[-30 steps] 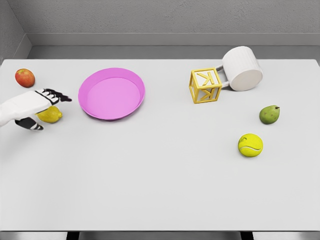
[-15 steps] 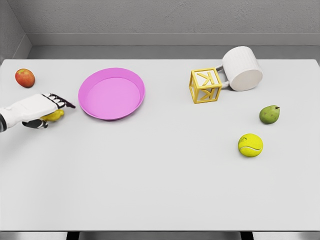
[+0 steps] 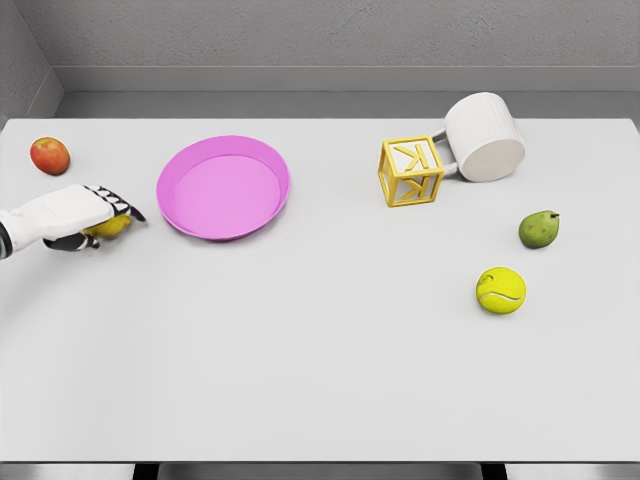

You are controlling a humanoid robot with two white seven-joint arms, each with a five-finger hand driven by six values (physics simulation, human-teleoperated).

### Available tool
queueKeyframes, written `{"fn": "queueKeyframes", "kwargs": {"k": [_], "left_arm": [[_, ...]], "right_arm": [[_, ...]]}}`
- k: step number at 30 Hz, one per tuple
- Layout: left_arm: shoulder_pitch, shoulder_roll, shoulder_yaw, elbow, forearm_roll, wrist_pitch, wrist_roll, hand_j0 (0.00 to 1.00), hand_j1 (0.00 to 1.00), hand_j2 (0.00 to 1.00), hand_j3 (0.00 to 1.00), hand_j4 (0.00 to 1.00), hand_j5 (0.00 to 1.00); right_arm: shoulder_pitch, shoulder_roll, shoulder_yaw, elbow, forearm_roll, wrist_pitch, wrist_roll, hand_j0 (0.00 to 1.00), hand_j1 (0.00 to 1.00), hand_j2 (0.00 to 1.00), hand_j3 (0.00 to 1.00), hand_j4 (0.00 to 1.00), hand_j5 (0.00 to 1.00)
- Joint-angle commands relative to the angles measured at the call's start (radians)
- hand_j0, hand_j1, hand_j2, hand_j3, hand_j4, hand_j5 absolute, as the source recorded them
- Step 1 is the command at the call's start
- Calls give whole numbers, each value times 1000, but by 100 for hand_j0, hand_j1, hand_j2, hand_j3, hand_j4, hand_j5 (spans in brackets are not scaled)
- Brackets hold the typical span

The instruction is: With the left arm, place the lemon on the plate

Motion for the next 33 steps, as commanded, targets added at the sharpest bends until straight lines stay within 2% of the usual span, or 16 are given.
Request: {"fn": "queueKeyframes", "kwargs": {"k": [1, 6, 13, 18, 28, 33], "left_arm": [[0, -1, -3, -1, 4, 1, 0, 70, 70, 70, 70, 70, 70], [-3, -3, -12, -1, 4, 1, -1, 65, 65, 65, 65, 65, 65], [-5, 0, -12, -1, 2, 1, -1, 51, 51, 51, 51, 51, 51], [-14, 0, -12, -1, 9, 1, 0, 46, 46, 46, 46, 46, 46], [-77, 2, 2, -10, 58, 1, -1, 46, 46, 46, 46, 46, 46], [-103, -12, -3, -15, 58, 1, -1, 46, 46, 46, 46, 46, 46]], "right_arm": [[0, 0, 1, 0, 0, 0, 0, 100, 100, 100, 100, 100, 100], [0, 0, 1, 0, 0, 0, 0, 100, 100, 100, 100, 100, 100], [0, 0, 0, -1, 0, 0, -1, 100, 100, 100, 100, 100, 100], [0, 0, 0, 0, 0, 0, 0, 100, 100, 100, 100, 100, 100], [0, 0, 0, 0, 0, 0, 0, 100, 100, 100, 100, 100, 100], [0, 0, 0, 0, 0, 0, -1, 100, 100, 100, 100, 100, 100]]}}
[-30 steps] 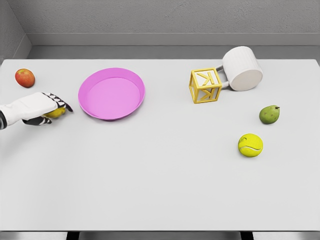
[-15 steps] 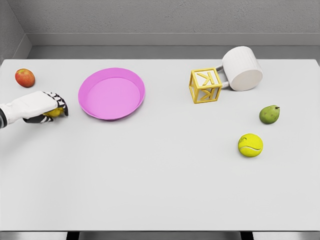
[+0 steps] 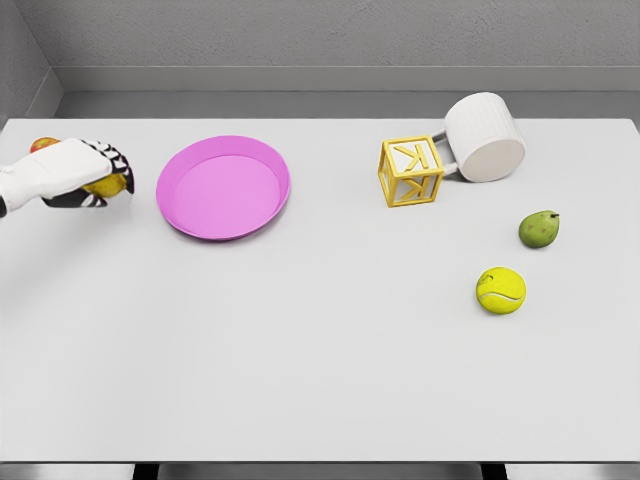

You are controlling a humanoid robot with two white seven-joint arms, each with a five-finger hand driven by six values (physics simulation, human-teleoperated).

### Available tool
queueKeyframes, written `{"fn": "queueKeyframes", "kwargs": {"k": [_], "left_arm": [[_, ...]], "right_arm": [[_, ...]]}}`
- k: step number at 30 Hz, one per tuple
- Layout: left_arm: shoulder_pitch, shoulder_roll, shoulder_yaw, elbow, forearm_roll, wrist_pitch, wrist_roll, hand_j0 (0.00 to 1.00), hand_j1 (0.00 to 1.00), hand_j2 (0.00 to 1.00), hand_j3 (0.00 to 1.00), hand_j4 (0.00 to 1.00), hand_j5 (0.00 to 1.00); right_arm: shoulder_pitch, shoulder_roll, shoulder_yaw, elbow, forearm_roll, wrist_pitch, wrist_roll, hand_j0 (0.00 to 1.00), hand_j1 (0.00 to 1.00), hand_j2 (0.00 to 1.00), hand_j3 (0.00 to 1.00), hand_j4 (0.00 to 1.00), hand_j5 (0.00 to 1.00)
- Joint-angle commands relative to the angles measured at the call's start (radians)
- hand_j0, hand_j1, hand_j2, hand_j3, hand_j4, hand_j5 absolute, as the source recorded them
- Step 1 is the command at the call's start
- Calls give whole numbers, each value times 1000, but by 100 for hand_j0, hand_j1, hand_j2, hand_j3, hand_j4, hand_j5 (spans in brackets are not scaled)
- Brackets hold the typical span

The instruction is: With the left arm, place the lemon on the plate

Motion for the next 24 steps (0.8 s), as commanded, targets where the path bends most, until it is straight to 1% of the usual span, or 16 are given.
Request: {"fn": "queueKeyframes", "kwargs": {"k": [1, 2, 3, 10, 11, 14, 16, 21, 24], "left_arm": [[-2, -14, -4, -3, 9, 2, 1, 46, 46, 46, 46, 46, 46], [-3, -16, -5, -3, 7, 2, 1, 46, 46, 46, 46, 46, 46], [-20, -33, -8, -3, 7, 2, 1, 46, 46, 46, 46, 46, 46], [-40, -53, -19, -3, 4, 2, 0, 46, 46, 46, 46, 46, 46], [-46, -62, -19, -3, 6, 2, -19, 46, 46, 46, 46, 46, 46], [-49, -86, -21, -4, 4, 2, -26, 46, 46, 46, 46, 46, 46], [-52, -94, -21, -26, 7, 2, -26, 46, 46, 46, 46, 46, 46], [-61, -125, -21, -26, 1, 2, -29, 46, 46, 46, 46, 46, 46], [-66, -158, -35, -26, -2, 2, -29, 46, 46, 46, 46, 46, 46]], "right_arm": [[0, 0, 1, 0, 0, 0, 1, 100, 100, 100, 100, 100, 100], [0, 0, 1, -1, 0, 0, 1, 100, 100, 100, 100, 100, 100], [0, 0, -1, 0, 0, 0, -1, 100, 100, 100, 100, 100, 100], [0, 0, -1, 0, 0, 0, -1, 100, 100, 100, 100, 100, 100], [0, 0, -1, 0, 0, 0, 1, 100, 100, 100, 100, 100, 100], [0, 0, -1, 0, 0, 0, 1, 100, 100, 100, 100, 100, 100], [0, 0, -1, 0, 0, 0, 1, 100, 100, 100, 100, 100, 100], [0, 0, -1, 0, 0, 0, 1, 100, 100, 100, 100, 100, 100], [0, 0, -1, 0, 0, 0, -1, 100, 100, 100, 100, 100, 100]]}}
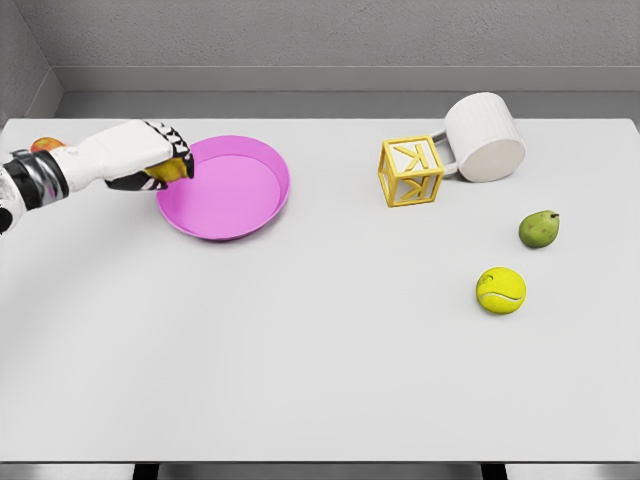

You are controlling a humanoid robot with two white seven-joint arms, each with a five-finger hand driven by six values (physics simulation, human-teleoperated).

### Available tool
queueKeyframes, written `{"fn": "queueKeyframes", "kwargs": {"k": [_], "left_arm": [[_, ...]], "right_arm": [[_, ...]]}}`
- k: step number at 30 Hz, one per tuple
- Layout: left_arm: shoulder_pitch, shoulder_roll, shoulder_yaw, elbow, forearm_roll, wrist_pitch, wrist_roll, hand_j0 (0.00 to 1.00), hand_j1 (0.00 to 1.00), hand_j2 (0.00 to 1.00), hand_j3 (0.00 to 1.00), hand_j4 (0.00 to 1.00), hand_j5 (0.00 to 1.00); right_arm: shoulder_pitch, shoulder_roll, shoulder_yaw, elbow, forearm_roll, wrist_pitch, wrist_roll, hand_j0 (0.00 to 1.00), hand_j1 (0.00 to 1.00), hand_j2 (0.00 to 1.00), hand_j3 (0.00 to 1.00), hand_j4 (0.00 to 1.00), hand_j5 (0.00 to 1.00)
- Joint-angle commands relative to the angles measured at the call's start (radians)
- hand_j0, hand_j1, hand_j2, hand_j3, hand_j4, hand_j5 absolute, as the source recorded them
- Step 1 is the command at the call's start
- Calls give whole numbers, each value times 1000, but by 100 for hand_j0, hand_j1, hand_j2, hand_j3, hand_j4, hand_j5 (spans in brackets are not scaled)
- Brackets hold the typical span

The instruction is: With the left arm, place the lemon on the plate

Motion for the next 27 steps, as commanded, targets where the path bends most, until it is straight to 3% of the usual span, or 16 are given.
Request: {"fn": "queueKeyframes", "kwargs": {"k": [1, 6, 9, 10, 11, 12, 17, 19, 23, 27], "left_arm": [[0, -25, -11, -1, 4, 2, 0, 46, 46, 46, 46, 46, 46], [-15, -69, -41, -1, 1, 2, 0, 47, 47, 47, 47, 47, 47], [-38, -99, -39, 8, -15, 2, 0, 53, 53, 53, 53, 53, 53], [-41, -100, -39, 11, -13, 2, 3, 59, 59, 59, 59, 59, 59], [-43, -100, -37, 13, -12, 2, 3, 73, 73, 73, 73, 73, 73], [-41, -109, -39, 13, -12, 2, 3, 100, 100, 100, 100, 100, 100], [-43, -99, -33, 13, -1, 2, 5, 100, 100, 100, 100, 100, 100], [-41, -51, -24, 2, 24, 2, 5, 100, 100, 100, 100, 100, 100], [-20, 15, 59, 5, 62, 2, 5, 100, 100, 100, 100, 100, 100], [69, 82, 171, 2, 82, 2, 5, 100, 100, 100, 100, 100, 100]], "right_arm": [[0, 0, 0, 0, 0, 0, 1, 100, 100, 100, 100, 100, 100], [0, 0, 0, 0, 0, 0, 1, 100, 100, 100, 100, 100, 100], [0, 0, 1, 0, 0, 0, 1, 100, 100, 100, 100, 100, 100], [0, 0, 0, 0, 0, 0, 1, 100, 100, 100, 100, 100, 100], [0, 0, 0, 0, 0, 0, 1, 100, 100, 100, 100, 100, 100], [0, 0, 0, 0, 0, 0, -1, 100, 100, 100, 100, 100, 100], [0, 0, 0, 0, 0, 0, 1, 100, 100, 100, 100, 100, 100], [0, 0, 1, 0, 0, 0, 1, 100, 100, 100, 100, 100, 100], [0, 0, 0, 0, 0, 0, 1, 100, 100, 100, 100, 100, 100], [0, 0, 1, 0, 0, 0, 1, 100, 100, 100, 100, 100, 100]]}}
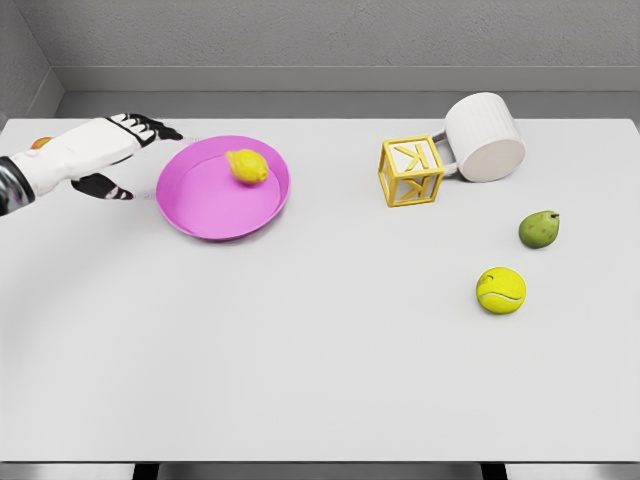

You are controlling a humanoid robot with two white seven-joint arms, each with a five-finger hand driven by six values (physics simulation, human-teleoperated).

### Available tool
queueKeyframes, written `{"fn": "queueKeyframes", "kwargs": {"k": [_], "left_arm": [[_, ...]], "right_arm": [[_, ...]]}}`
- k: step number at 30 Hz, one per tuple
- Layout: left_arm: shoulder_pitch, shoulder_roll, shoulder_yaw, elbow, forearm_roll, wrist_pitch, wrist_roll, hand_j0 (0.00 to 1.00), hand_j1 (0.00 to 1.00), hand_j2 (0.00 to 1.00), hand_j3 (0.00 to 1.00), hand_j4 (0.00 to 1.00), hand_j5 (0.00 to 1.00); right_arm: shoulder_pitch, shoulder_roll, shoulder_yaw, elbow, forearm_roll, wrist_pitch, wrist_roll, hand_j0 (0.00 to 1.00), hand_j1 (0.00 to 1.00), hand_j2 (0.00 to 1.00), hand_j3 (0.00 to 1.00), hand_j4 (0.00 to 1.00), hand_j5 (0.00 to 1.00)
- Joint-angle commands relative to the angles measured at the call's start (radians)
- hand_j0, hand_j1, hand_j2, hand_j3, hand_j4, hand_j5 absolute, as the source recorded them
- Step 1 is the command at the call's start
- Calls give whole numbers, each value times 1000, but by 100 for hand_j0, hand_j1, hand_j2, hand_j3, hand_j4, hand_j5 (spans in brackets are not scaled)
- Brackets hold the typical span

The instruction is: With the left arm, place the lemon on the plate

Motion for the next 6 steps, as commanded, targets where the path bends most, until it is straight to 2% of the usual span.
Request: {"fn": "queueKeyframes", "kwargs": {"k": [1, 2, 4, 5, 6], "left_arm": [[8, 44, 72, -3, 36, 2, 1, 100, 100, 100, 100, 100, 100], [32, 55, 115, -5, 42, 2, 0, 100, 100, 100, 100, 100, 100], [38, 54, 112, -5, 51, 2, 0, 100, 100, 100, 100, 100, 100], [66, 55, 111, -5, 56, 2, 0, 100, 100, 100, 100, 100, 100], [69, 55, 114, -5, 56, 2, 0, 100, 100, 100, 100, 100, 100]], "right_arm": [[0, 0, 1, 0, 0, 0, 1, 100, 100, 100, 100, 100, 100], [0, 0, -1, 0, 0, 0, -1, 100, 100, 100, 100, 100, 100], [0, 0, 1, 0, 0, 0, 1, 100, 100, 100, 100, 100, 100], [0, 0, 1, 0, 0, 0, 1, 100, 100, 100, 100, 100, 100], [0, 0, -1, 0, 0, 0, 1, 100, 100, 100, 100, 100, 100]]}}
